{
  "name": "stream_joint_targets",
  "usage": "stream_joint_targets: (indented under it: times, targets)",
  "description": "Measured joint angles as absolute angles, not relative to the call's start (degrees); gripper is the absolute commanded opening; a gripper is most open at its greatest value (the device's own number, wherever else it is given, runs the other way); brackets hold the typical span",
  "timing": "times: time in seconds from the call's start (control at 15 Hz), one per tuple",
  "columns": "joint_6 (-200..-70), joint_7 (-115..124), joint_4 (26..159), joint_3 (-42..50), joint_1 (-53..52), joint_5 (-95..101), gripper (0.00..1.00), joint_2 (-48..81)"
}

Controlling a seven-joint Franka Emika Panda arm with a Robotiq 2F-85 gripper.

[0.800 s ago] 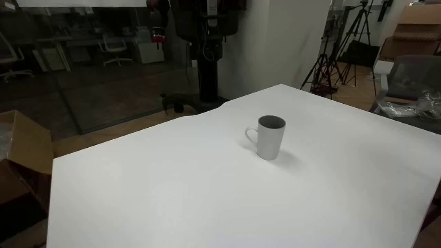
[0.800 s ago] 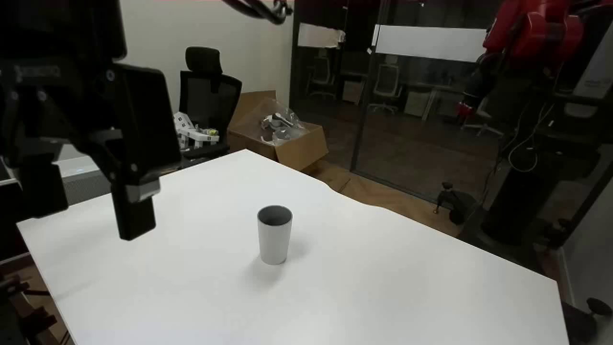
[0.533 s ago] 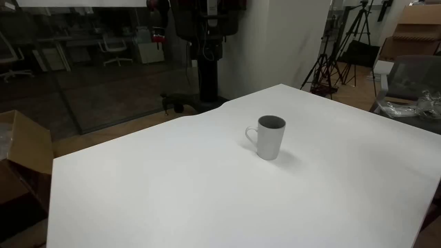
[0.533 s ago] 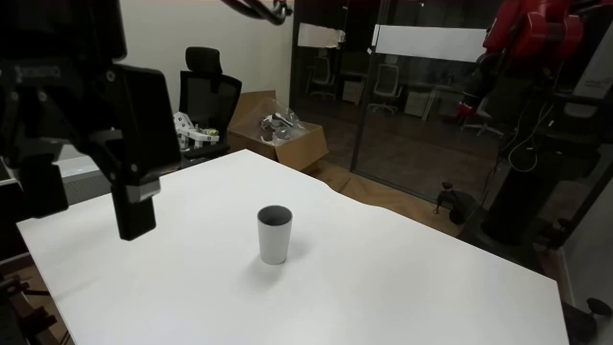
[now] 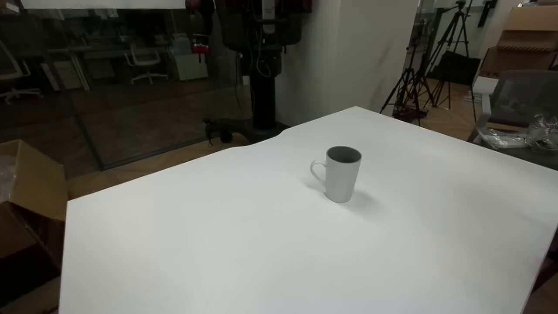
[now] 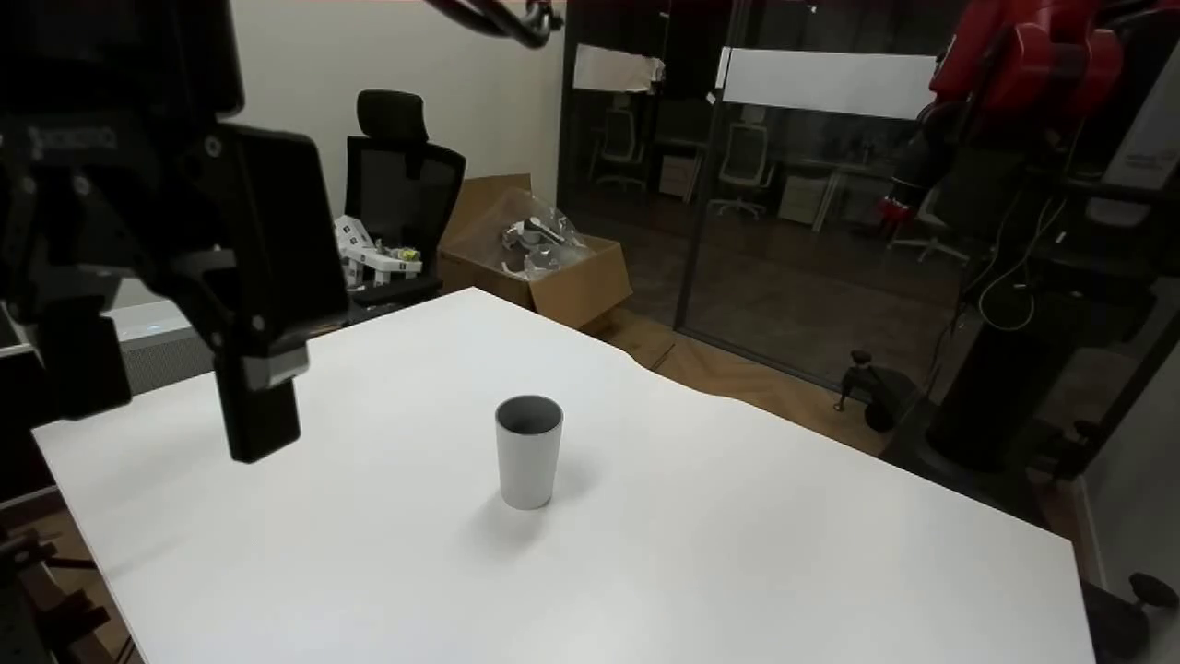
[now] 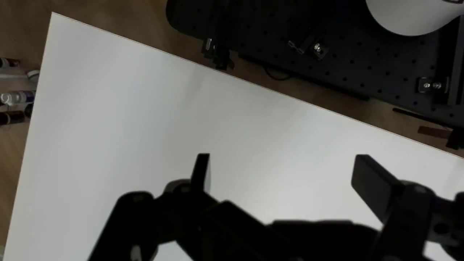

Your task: Move the mug to the left

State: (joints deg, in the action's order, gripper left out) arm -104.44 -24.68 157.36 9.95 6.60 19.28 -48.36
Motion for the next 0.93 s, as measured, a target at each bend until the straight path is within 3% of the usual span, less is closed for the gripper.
stream_joint_targets:
  times: [0.27, 0.53, 0.93]
  targets:
    - [-106.3, -24.0, 157.6, 10.2, 6.4, 19.2, 1.0, -48.6]
    - [-118.9, -18.7, 157.6, 12.1, 6.5, 15.6, 1.0, -46.4]
    - [-136.5, -13.8, 152.8, 13.7, 6.2, 6.4, 1.0, -29.2]
